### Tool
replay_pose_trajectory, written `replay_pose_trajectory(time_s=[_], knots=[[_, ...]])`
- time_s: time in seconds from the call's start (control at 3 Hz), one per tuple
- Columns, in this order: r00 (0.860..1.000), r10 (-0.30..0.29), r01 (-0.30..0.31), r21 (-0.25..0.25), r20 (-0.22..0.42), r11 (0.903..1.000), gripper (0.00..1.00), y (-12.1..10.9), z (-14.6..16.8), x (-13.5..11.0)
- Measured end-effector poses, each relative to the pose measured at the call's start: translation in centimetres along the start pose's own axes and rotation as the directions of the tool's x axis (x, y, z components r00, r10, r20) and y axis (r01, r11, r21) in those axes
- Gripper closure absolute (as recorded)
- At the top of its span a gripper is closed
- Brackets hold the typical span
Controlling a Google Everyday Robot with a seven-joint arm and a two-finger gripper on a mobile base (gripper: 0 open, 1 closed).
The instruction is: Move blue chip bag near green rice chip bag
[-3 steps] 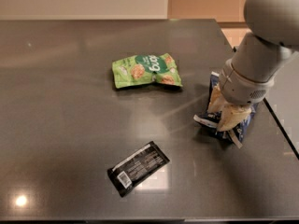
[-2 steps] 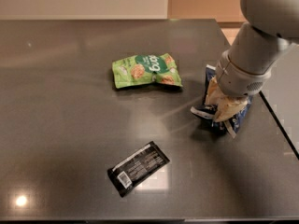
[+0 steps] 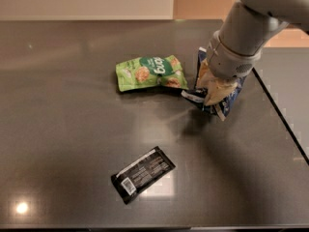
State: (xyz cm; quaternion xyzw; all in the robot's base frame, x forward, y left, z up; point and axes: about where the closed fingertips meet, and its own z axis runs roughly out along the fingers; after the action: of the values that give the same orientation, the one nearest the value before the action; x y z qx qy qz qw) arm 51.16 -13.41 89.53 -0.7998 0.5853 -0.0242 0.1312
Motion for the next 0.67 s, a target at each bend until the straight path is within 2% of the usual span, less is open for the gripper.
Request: replay_pose_trajectory(time_s=[0.33, 0.67], knots=[[0.999, 0.005, -0.007, 0.031, 0.044, 0.9995, 0.82, -2.2, 0.1, -0.9], [0.995, 0.018, -0.022, 0.043, 0.095, 0.9988, 0.59, -3.4, 0.4, -1.6]])
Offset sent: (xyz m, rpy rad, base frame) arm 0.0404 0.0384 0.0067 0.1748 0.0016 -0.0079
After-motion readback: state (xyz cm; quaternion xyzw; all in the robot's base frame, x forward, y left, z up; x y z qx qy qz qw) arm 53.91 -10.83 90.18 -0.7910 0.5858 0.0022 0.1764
